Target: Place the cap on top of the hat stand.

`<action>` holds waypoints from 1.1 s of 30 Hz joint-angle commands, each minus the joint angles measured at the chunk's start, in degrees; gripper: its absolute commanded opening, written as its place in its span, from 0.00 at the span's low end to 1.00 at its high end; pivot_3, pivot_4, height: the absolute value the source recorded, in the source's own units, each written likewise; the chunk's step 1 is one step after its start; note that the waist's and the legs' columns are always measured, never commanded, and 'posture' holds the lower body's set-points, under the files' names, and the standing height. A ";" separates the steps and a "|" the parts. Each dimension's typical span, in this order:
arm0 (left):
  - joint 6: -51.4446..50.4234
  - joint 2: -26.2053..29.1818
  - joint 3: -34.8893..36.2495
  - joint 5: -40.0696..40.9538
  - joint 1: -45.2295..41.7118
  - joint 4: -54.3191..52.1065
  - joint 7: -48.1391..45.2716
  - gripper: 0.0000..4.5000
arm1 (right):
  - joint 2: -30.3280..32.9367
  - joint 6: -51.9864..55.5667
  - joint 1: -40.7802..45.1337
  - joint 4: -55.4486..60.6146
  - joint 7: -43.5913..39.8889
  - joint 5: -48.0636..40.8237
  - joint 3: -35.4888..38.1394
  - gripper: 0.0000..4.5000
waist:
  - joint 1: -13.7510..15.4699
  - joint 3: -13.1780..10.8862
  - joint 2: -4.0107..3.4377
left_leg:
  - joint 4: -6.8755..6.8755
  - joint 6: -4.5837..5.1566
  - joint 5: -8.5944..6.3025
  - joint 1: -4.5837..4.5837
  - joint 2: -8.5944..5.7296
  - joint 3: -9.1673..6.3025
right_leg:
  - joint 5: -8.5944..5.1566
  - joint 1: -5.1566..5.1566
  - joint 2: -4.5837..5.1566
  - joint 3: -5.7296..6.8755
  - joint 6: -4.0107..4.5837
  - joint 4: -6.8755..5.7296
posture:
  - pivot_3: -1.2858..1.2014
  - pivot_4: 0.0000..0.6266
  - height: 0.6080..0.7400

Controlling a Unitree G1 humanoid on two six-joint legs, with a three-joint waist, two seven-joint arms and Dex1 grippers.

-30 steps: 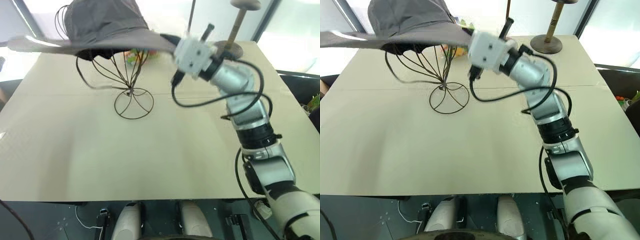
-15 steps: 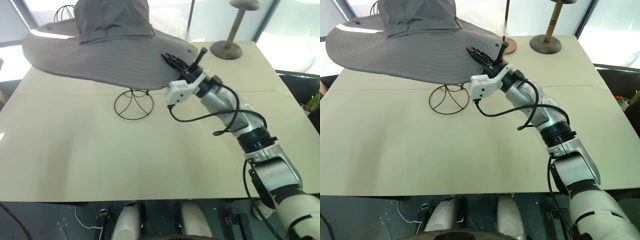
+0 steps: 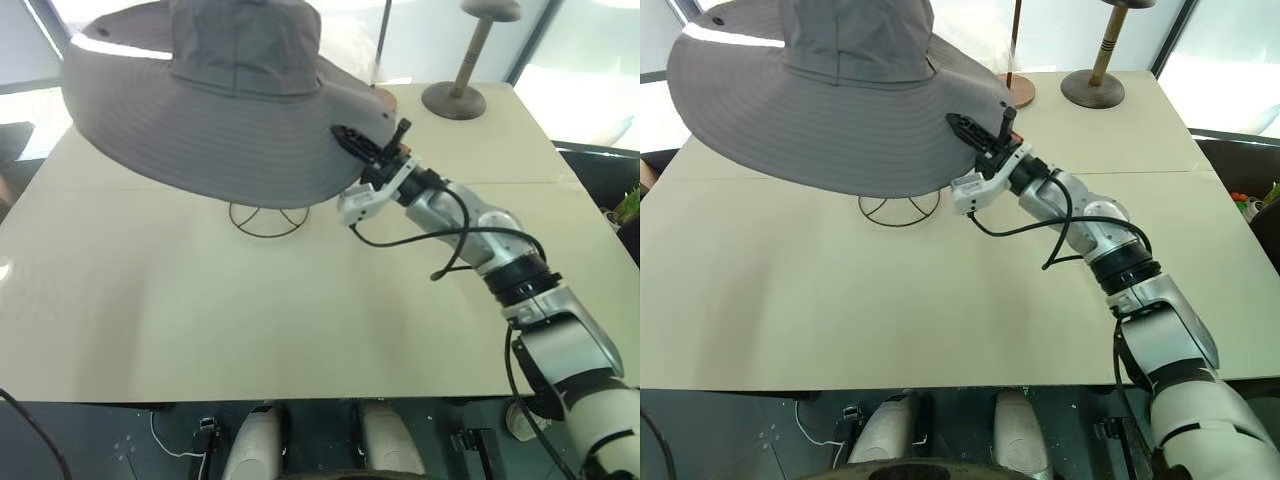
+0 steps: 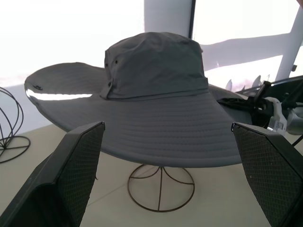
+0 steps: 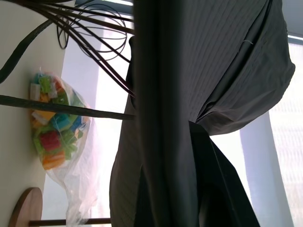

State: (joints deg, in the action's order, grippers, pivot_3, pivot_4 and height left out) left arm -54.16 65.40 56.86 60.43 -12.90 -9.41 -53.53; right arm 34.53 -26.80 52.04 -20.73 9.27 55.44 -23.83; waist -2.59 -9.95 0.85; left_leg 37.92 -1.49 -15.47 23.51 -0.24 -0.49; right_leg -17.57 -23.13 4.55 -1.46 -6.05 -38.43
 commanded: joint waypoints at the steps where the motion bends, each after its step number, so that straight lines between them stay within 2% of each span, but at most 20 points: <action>1: 1.86 0.74 -0.04 -0.30 -0.95 0.34 -0.43 1.00 | 2.92 -1.37 3.11 4.83 -2.16 -1.34 2.76 0.00 | -0.06 0.00 0.00 | 0.00 0.00 0.00 0.00 0.01 0.00 | 0.00 0.00 -0.01 0.00 0.00 0.00 | 0.52 0.24 0.99; 4: 2.50 0.90 -1.00 -0.34 -1.50 0.92 -0.70 1.00 | 4.69 -3.16 5.00 7.09 -4.90 -3.38 3.59 0.00 | -0.10 -0.01 0.00 | 0.00 0.01 -0.01 0.00 0.01 0.00 | 0.00 -0.01 -0.02 0.00 0.00 0.00 | 0.52 0.24 0.99; 8: 3.11 0.35 -1.84 -0.44 -1.56 0.83 -0.88 1.00 | 3.99 -5.04 5.74 6.21 -10.03 -8.14 3.35 0.00 | -0.13 -0.01 0.02 | 0.00 0.02 -0.01 0.00 0.02 -0.01 | 0.00 -0.01 -0.03 0.00 0.00 0.01 | 0.52 0.24 0.99; 12: 3.51 -0.22 -2.15 -0.42 -1.25 0.51 -0.83 1.00 | 0.81 -3.40 4.22 3.28 -15.02 -13.05 3.17 0.00 | -0.15 -0.01 0.02 | 0.00 0.02 -0.01 0.00 0.03 -0.01 | 0.00 0.01 -0.03 0.01 0.00 0.01 | 0.52 0.24 0.99; 17: 3.48 0.23 -2.64 -0.41 -1.67 0.84 -0.97 1.00 | -7.38 0.87 1.11 2.72 -21.84 -24.58 4.78 0.00 | -0.15 0.00 0.04 | 0.00 0.02 -0.01 -0.01 0.04 -0.01 | 0.00 0.03 -0.02 0.01 0.00 0.00 | 0.52 0.24 0.99; 23: 3.96 1.01 -4.61 -0.54 -3.60 1.88 -1.19 1.00 | -10.99 2.54 1.35 1.81 -20.58 -22.77 3.73 0.00 | -0.01 0.01 0.05 | 0.00 0.01 -0.01 -0.01 0.03 -0.03 | 0.00 0.01 -0.02 0.02 0.00 -0.01 | 0.52 0.24 0.99; 33: 4.72 0.88 -6.32 -1.30 -4.77 2.52 -1.83 1.00 | -10.90 2.49 -1.32 2.62 -27.64 -27.47 3.49 0.00 | -0.12 0.01 0.05 | 0.00 0.02 -0.01 -0.01 0.04 -0.03 | 0.00 0.00 -0.04 0.02 0.00 -0.02 | 0.52 0.24 0.99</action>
State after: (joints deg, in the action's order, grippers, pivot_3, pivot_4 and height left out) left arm -50.61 65.12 50.10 59.32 -16.63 -6.81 -55.05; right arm 23.64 -24.12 50.91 -19.59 -17.47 29.37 -21.50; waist -2.71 -9.94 0.90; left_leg 37.92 -1.47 -15.48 23.50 -0.19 -0.52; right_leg -17.57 -23.13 4.51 -1.43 -6.05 -38.45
